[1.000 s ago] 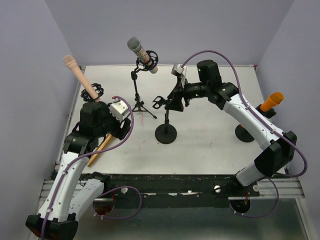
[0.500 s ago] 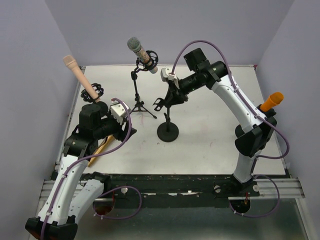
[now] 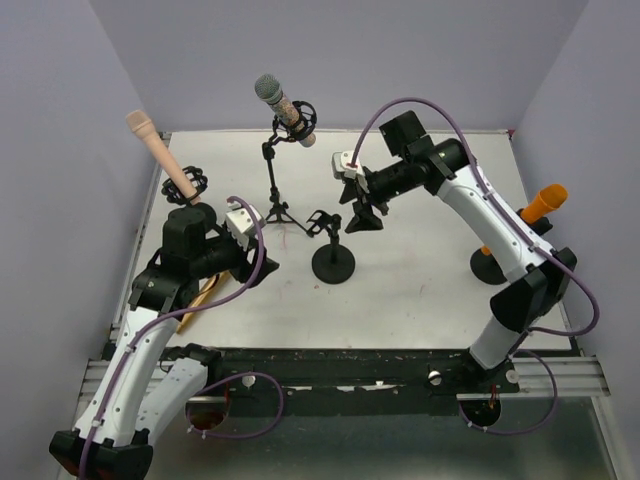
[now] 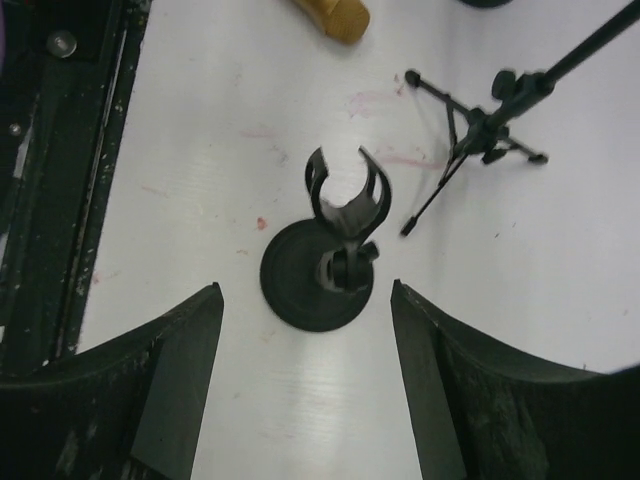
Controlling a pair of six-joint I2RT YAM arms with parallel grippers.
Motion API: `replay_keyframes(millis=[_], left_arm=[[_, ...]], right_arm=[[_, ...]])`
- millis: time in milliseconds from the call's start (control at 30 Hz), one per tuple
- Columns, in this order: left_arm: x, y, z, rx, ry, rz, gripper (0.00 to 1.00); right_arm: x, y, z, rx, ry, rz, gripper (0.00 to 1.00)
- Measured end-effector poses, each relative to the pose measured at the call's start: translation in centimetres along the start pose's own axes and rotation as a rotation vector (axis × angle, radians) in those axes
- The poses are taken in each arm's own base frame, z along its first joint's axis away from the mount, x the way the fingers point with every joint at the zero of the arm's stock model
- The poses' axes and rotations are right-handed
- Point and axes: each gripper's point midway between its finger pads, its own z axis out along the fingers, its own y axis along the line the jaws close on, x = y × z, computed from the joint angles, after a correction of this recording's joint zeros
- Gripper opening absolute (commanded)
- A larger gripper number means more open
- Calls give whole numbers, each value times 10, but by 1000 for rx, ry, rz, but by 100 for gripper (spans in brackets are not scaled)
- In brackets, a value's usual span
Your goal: Remove the microphone from the stand
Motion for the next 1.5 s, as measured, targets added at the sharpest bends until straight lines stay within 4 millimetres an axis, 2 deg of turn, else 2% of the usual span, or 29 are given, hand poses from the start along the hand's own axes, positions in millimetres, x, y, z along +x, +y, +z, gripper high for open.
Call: replay_keyframes(millis=[300,500,633,800,900,1000,1200,1267,1367,1500], left_arm=[[-4,5,7,0,2,-34,73],[-8,9,12,-1,3,-49,73],[-8,10,13,-4,3,-52,73],[-8,12,13,-15,4,-50,73],[-8,13,12,-22,5,-47,73],[-8,14,12,-29,6,-45,73],[-7,16,12,-37,8,-42,73],[-7,16,12,-38,8,-42,73],[-7,16,12,-38,8,-42,72],[-7,15,12,-32,7,-23,73]], right_arm=[[16,29,-14,268,-72,369,73],[34,14,-6,386,-94,531,71],[42,-5,2,455,-100,612,71],[46,-17,20,475,-105,665,70],[46,-12,40,464,-80,671,65],[47,-9,52,477,-53,677,56],[56,-17,51,569,-13,694,18],[58,-26,46,619,-14,688,9],[58,-26,47,612,-13,672,6],[52,-17,55,511,-12,567,4]])
